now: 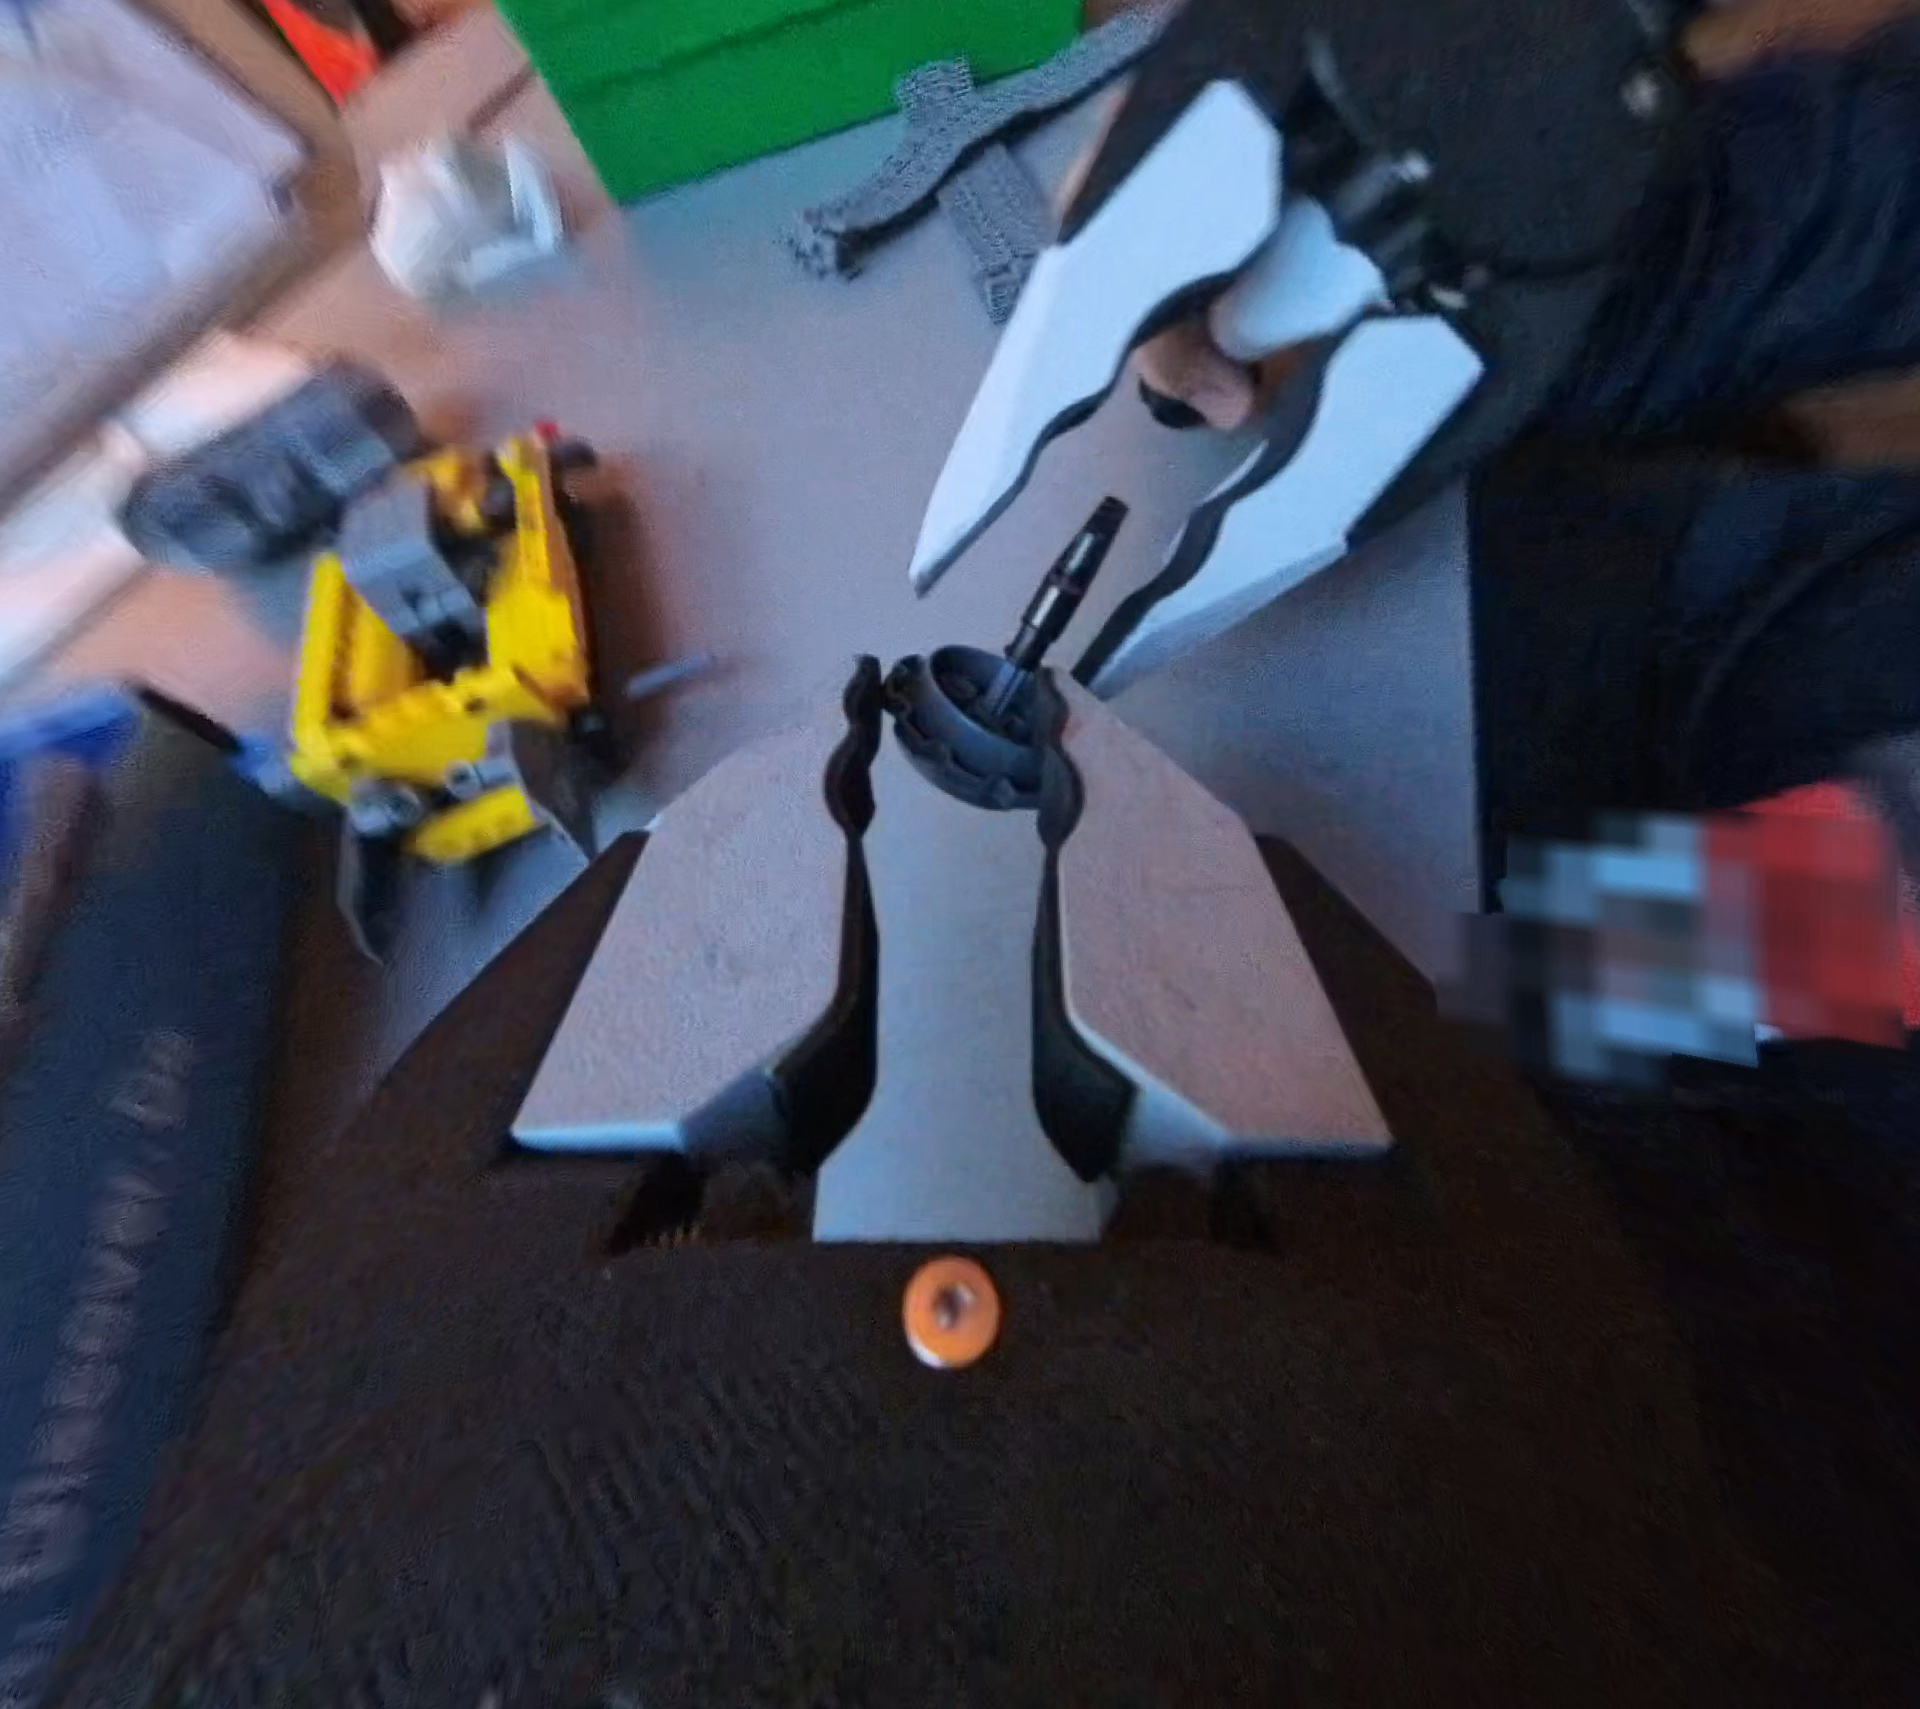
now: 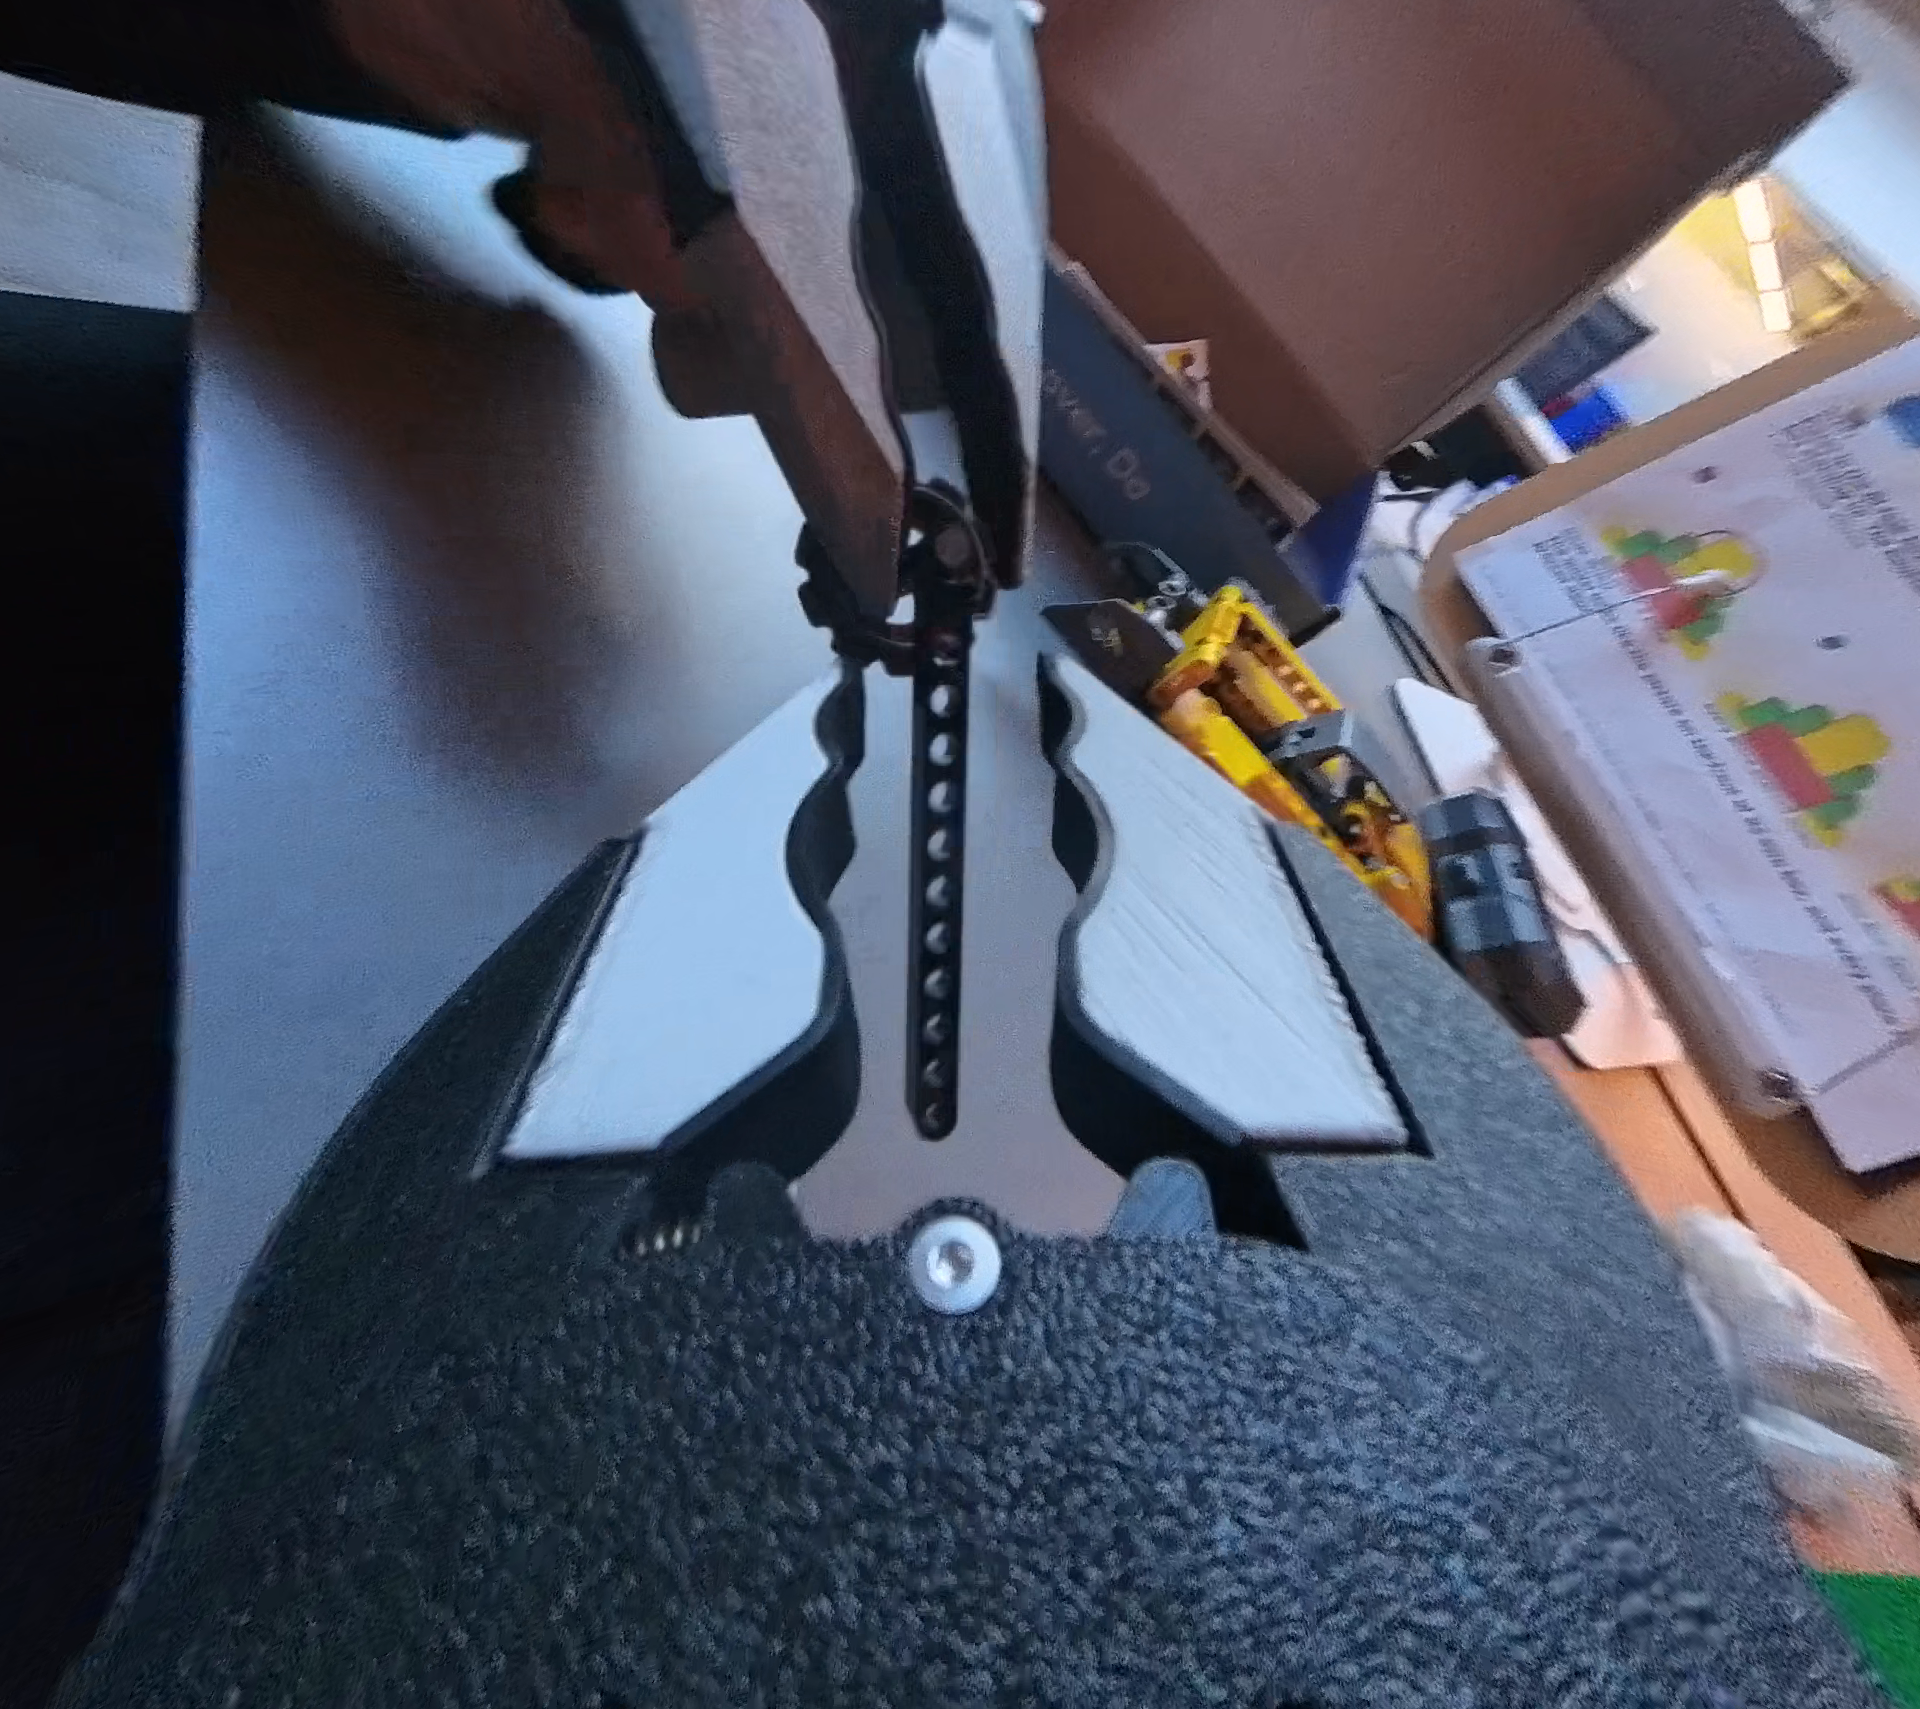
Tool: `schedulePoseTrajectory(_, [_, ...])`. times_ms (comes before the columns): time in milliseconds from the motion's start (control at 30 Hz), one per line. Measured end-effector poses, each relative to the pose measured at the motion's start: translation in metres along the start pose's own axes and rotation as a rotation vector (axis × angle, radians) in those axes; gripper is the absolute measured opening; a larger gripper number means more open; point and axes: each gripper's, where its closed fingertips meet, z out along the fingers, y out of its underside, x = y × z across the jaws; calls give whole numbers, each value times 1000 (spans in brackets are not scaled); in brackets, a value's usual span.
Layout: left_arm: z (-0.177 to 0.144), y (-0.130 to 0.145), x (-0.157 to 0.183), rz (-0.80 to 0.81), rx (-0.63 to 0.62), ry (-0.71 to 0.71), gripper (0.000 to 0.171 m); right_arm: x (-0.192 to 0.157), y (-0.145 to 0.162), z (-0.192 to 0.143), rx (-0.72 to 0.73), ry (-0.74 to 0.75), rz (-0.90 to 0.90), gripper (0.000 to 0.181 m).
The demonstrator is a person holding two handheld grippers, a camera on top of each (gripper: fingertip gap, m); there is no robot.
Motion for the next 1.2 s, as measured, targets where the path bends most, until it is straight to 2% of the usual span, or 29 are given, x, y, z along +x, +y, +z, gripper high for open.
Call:
schedulePoseTrajectory(67, [4,-3,6,241,-13,-87,27,-11,6,1,-34,-74,-15,29])
schedulePoseTrajectory(133, [9,7,12,421,-67,-118,27,-15,15,2,-101,-101,-57,24])
schedulePoseTrajectory(200, [12,16,11,512,-111,-166,27,-17,22,2,-153,-118,-111,12])
schedulePoseTrajectory(267, [12,23,11,426,-145,-136,26,-22,27,3,-176,-115,-201,7])
schedulePoseTrajectory(333, [13,32,11,234,-188,-53,27,-24,33,5,-205,-87,-297,4])
schedulePoseTrajectory(367, [12,34,8,152,-199,-35,33,-25,36,6,-214,-80,-321,4])
schedulePoseTrajectory(500, [7,38,12,-81,-200,89,34,-28,37,5,-203,-73,-328,4])
schedulePoseTrajectory(700, [9,42,22,-271,-226,207,20,-28,37,5,-221,-82,-381,4])
schedulePoseTrajectory(800, [11,43,20,-240,-234,182,16,-32,35,5,-224,-98,-405,4])
schedulePoseTrajectory(900, [11,39,18,-91,-214,123,15,-35,34,2,-216,-161,-329,7])
schedulePoseTrajectory(1033, [11,25,19,169,-142,49,14,-51,28,-11,-189,-398,-81,15])
schedulePoseTrajectory(1100, [11,19,21,256,-89,31,15,-56,25,-14,-187,-498,49,29])
schedulePoseTrajectory(1133, [11,17,20,285,-64,9,15,-59,24,-15,-190,-534,104,30])
schedulePoseTrajectory(1200, [12,19,12,318,-89,-54,15,-60,20,-10,-188,-548,188,34])
